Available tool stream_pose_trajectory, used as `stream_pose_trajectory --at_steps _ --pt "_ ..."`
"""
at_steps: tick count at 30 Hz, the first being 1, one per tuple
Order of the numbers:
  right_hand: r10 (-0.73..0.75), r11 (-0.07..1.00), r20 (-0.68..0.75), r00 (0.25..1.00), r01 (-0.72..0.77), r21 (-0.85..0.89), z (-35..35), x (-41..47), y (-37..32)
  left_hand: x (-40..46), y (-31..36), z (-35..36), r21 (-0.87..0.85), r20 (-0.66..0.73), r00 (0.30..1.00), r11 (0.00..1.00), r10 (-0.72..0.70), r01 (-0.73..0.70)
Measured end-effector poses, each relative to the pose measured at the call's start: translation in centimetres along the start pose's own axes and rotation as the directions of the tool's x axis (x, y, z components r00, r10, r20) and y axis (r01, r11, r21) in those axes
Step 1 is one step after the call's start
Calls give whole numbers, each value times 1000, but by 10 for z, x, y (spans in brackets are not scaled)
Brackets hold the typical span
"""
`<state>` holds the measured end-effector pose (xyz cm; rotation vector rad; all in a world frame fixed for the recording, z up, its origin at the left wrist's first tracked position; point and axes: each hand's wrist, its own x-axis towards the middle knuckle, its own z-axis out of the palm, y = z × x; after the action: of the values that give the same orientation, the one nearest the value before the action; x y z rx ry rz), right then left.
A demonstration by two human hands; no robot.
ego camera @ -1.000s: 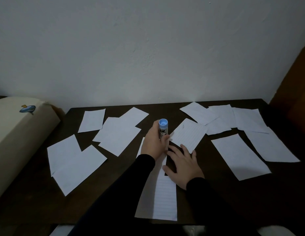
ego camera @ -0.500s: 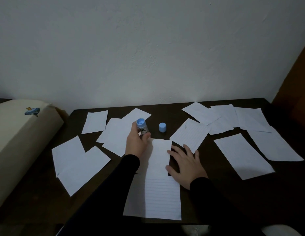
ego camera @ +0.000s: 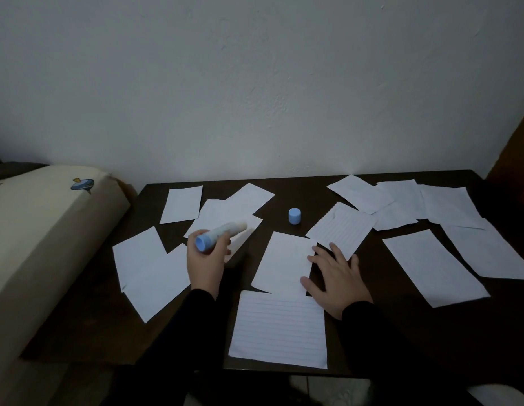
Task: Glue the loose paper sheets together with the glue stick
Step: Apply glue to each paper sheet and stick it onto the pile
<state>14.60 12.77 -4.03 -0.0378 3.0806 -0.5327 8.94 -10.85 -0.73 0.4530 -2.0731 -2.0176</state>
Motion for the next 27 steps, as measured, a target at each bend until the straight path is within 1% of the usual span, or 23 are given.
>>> stream_pose_trajectory --at_steps 3,5,9,12,15,18,21,24,27 --pt "0 1000 -45 999 0 -6 1 -1 0 -5 -8 -8 -88 -8 994 991 -106 105" --pt "-16 1000 -75 997 15 -22 1 -3 0 -7 -17 -12 -113 -14 989 983 -151 148" --pt "-71 997 -116 991 66 -47 1 -6 0 -12 -23 -13 -149 -27 990 980 -139 133" --pt "-97 994 -74 993 93 -56 2 -3 1 -13 -22 -14 -154 -44 990 980 -133 125" --pt "-54 996 -24 998 52 -75 2 0 0 -13 -22 -16 -108 17 991 985 -131 132" --pt "-12 995 -100 995 2 -103 4 -1 1 -16 -21 -16 -55 39 990 989 -135 137" --pt "40 993 -151 988 -56 -101 3 -3 1 -17 -21 -16 36 45 996 997 -75 74" --pt "53 994 -105 993 -63 -91 4 0 -1 -18 -21 -16 90 93 996 996 -4 -5" --pt "86 987 -64 994 -94 -130 5 2 -1 -23 -23 -13 155 138 990 987 12 -34"
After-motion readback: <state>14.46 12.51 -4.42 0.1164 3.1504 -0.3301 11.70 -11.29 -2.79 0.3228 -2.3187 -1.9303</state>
